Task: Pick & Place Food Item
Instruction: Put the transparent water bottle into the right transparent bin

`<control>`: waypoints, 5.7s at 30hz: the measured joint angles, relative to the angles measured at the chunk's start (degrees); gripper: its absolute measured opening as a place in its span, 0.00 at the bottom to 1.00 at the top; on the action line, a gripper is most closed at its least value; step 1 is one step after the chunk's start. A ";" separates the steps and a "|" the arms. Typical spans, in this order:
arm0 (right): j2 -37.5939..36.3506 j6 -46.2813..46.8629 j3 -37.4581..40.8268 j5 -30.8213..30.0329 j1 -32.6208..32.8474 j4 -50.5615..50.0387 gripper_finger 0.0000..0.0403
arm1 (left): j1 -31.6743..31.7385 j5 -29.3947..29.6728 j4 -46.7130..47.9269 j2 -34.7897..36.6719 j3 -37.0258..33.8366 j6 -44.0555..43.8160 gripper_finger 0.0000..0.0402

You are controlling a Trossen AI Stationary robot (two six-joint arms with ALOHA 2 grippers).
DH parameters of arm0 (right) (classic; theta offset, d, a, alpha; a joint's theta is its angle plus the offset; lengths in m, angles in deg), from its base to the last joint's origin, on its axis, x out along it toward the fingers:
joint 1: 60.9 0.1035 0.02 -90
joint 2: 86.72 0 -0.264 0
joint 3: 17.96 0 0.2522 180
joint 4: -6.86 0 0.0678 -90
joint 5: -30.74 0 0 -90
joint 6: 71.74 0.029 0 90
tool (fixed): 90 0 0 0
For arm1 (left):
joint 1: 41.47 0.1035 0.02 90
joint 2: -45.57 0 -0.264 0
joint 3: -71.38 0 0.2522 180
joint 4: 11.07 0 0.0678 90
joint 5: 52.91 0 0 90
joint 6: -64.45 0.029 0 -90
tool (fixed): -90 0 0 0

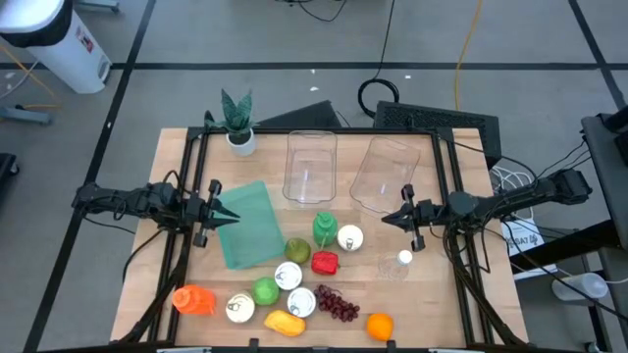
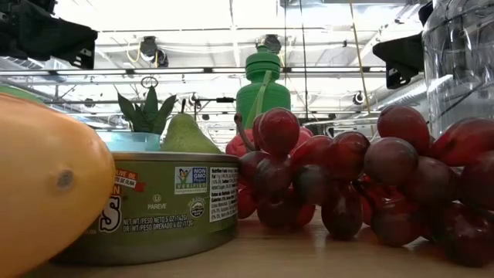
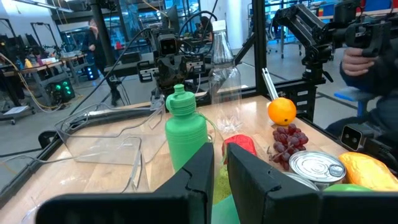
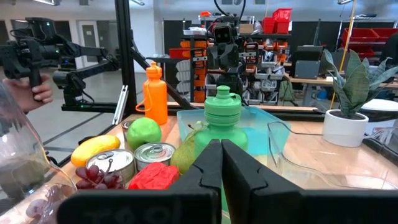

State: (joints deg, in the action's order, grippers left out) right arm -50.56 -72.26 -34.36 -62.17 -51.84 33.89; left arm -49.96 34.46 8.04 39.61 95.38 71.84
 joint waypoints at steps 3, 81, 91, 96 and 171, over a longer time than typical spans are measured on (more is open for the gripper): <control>0.00 0.00 0.00 0.00 0.00 -0.28 0.00 | 0.00 0.01 -2.95 0.00 0.01 1.11 0.13; -12.66 3.50 -30.10 -15.03 28.57 -51.61 0.89 | 0.01 20.74 -9.40 -0.42 0.02 -15.21 0.13; -10.67 2.39 -28.58 -13.31 28.57 -46.11 0.89 | 0.02 20.74 -9.44 -0.42 0.02 -15.07 0.13; -9.42 2.40 -28.26 -11.82 28.57 -43.61 0.89 | 0.01 20.76 -9.43 -0.42 0.02 -15.07 0.13; 2.34 5.28 -28.55 -15.32 28.04 -20.86 0.30 | 0.02 20.79 -9.44 -0.39 0.00 -15.12 0.13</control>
State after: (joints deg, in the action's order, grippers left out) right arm -48.22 -66.98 -62.91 -77.50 -23.79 13.03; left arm -49.95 55.24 -1.41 39.22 95.38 56.72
